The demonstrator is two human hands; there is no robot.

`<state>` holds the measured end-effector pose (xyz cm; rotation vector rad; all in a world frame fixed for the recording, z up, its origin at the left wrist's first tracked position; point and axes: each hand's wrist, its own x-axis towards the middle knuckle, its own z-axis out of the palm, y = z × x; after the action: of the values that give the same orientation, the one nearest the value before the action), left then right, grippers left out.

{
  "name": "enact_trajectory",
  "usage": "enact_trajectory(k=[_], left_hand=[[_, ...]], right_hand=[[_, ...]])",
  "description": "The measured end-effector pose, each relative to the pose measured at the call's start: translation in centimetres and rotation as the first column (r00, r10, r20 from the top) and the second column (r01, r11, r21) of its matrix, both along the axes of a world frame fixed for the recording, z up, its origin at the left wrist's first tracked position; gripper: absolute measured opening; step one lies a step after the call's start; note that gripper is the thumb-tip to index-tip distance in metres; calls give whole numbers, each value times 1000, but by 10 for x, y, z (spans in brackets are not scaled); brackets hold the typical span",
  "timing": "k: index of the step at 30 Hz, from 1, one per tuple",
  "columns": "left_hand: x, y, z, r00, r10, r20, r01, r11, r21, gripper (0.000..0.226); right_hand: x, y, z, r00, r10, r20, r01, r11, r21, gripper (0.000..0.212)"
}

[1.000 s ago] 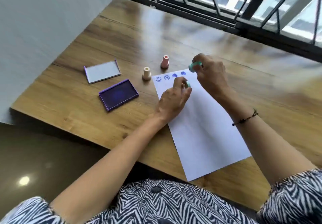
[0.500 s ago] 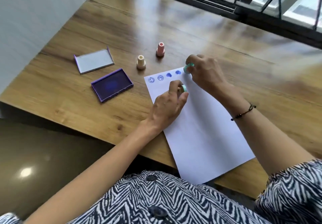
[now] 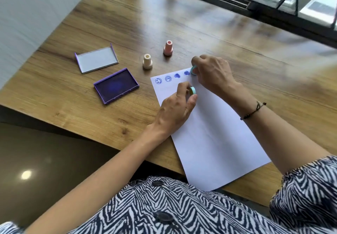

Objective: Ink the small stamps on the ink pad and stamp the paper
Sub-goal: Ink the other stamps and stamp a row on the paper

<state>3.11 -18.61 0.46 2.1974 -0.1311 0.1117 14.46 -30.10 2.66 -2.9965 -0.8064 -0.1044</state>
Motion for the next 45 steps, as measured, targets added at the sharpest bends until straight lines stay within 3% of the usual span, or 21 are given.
enact_trajectory(k=[14,29,35,37,41,45], left_hand=[[0,0,0,1000,-6,12,6,1000,-21,40],[-1,-2,-1,1000,0,17,1,1000,-13,32],[-1,-3,-1,999,0,36,0,1000,11,31],[0,-3,-2,999,2,46,-2,1000,15,31],[1,-3,-4,997,1,78,-2,1000,21,31],[1,-3,-5,996,9,92,-9,1000,-2,29]], right_hand=[[4,-1,-3,999,46,22,-45,998,-44,13],[1,0,-4,1000,25,15,-25,1000,-8,14],[1,3,10,996,32,-80,-36,999,-41,14],[1,0,18,995,-17,-95,19,1000,19,15],[-8,-13,41,983,-162,-82,179,939,294,15],[-22,-21,47,983,-156,-101,182,914,363,14]])
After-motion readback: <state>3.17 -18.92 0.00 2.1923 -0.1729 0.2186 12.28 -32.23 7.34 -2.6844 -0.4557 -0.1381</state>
